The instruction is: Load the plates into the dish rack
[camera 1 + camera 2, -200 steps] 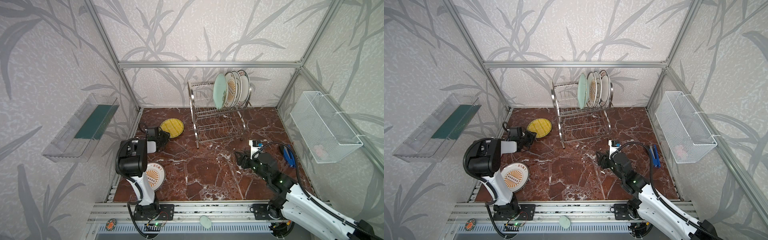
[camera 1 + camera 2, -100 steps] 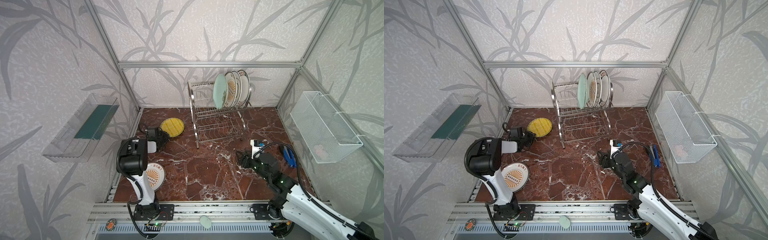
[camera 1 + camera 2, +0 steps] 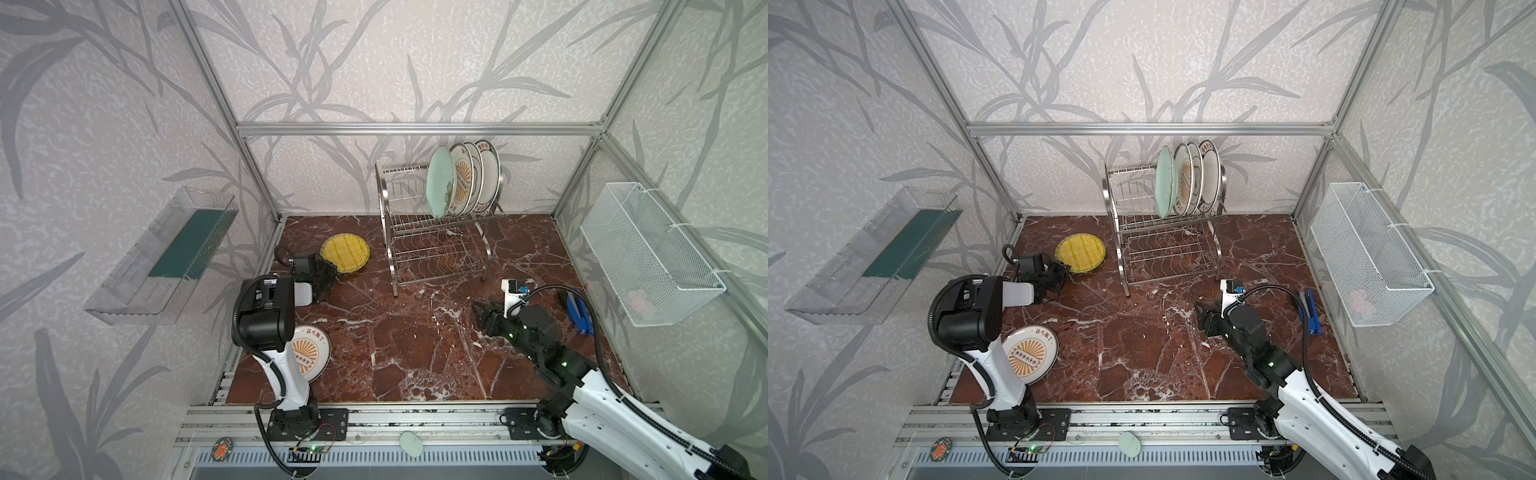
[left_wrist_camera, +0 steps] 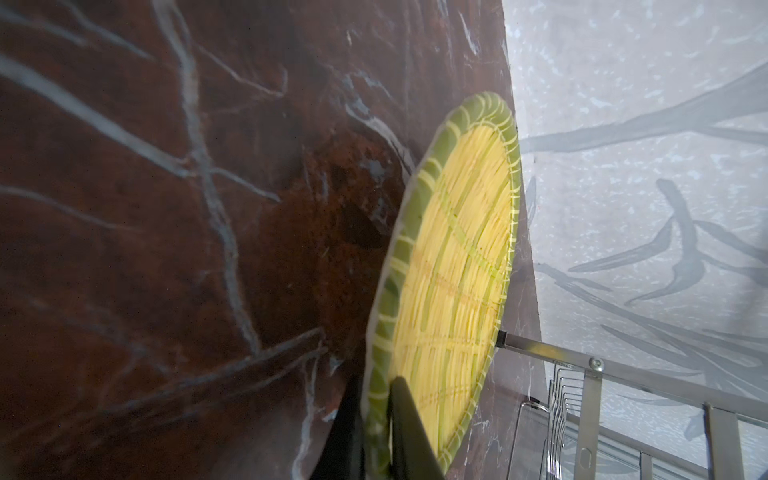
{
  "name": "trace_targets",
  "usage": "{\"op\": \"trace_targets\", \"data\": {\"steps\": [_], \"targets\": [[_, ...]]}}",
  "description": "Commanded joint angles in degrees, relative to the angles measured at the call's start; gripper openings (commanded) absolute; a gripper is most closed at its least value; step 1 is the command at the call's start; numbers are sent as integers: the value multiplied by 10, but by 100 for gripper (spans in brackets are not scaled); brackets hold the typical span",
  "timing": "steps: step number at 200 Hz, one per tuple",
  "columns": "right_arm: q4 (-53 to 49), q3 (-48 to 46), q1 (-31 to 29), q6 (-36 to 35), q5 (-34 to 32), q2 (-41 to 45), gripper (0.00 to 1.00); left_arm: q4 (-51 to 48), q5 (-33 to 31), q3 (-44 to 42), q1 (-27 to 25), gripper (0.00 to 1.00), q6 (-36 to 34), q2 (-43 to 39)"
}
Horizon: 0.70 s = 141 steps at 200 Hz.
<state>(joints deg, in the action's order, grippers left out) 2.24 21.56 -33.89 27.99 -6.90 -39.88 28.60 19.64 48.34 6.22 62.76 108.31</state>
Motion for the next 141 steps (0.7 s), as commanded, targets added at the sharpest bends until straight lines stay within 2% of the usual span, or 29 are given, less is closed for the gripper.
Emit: {"op": "trace_targets", "data": {"steps": [1,27,62,141], "targets": [[0,-4,2,6,6,9,67,13,5,3,4,9,3,-15],[-1,-4,2,6,7,12,67,10,3,-1,4,8,-2,-31],[-2,-3,1,8,8,13,67,15,1,-9,3,0,-5,-59],[-14,-2,2,10,12,28,67,-13,14,-19,3,0,-9,-148]]}}
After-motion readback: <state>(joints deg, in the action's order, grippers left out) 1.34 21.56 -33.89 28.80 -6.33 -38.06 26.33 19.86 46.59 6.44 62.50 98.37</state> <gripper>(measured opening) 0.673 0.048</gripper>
